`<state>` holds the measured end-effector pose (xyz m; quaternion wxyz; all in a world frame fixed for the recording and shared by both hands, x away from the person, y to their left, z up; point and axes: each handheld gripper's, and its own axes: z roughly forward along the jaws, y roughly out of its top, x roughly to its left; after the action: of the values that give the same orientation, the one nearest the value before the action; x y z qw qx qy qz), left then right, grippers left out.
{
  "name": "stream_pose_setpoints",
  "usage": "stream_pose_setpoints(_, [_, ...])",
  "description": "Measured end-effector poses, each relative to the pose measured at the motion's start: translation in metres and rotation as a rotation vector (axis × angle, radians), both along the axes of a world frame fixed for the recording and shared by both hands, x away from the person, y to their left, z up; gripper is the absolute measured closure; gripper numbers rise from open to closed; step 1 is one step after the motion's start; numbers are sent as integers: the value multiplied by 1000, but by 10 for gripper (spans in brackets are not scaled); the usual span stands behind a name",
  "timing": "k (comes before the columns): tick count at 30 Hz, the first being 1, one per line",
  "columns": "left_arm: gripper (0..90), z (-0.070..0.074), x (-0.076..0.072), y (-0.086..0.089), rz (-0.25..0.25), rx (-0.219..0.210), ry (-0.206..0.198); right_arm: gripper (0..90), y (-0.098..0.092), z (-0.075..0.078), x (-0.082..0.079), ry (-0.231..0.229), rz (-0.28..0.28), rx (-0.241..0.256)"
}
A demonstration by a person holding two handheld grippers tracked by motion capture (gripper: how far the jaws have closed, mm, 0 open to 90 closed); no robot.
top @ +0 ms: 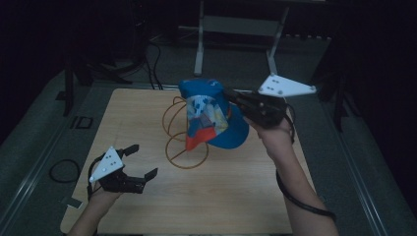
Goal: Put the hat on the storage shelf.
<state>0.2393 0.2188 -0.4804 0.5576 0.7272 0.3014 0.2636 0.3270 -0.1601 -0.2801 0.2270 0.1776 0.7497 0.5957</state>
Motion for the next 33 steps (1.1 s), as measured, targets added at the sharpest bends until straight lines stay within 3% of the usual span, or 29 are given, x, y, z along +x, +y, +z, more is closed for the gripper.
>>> stream_pose_setpoints(2, [29,-7,-3,0,20,16,-10,900,7,2,4,-1,0,-3])
stream_pose_setpoints(3, [30,-20,-7,-1,47,48,-6,900,24,6,12,8,14,-5])
stream_pose_setpoints(5, [30,-26,-9,-1,55,50,-13,900,38,8,18,9,19,-13])
stream_pose_setpoints(6, [30,-31,-11,-1,60,41,-9,900,38,8,18,9,19,-13])
stream_pose_setpoints(8, [30,-36,-12,-1,68,26,1,900,55,7,25,24,29,-20])
stream_pose_setpoints(9, [30,-45,-13,2,87,-4,8,900,71,4,31,35,39,-34])
stream_pose_setpoints(11, [30,-52,-13,4,102,-12,23,900,79,2,33,25,31,-49])
stream_pose_setpoints(12, [30,-54,-13,5,106,-25,29,900,92,-3,39,42,38,-63])
stream_pose_setpoints(16, [30,-56,-13,7,112,-36,29,900,109,-17,50,88,56,-97])
stream_pose_setpoints(20, [30,-57,-13,10,115,-47,38,900,116,-30,56,128,74,-116])
stream_pose_setpoints(24, [30,-57,-13,10,119,-47,32,900,117,-39,57,131,70,-146])
stream_pose_setpoints(33, [30,-60,-12,8,104,-45,48,900,98,-54,60,165,58,-125])
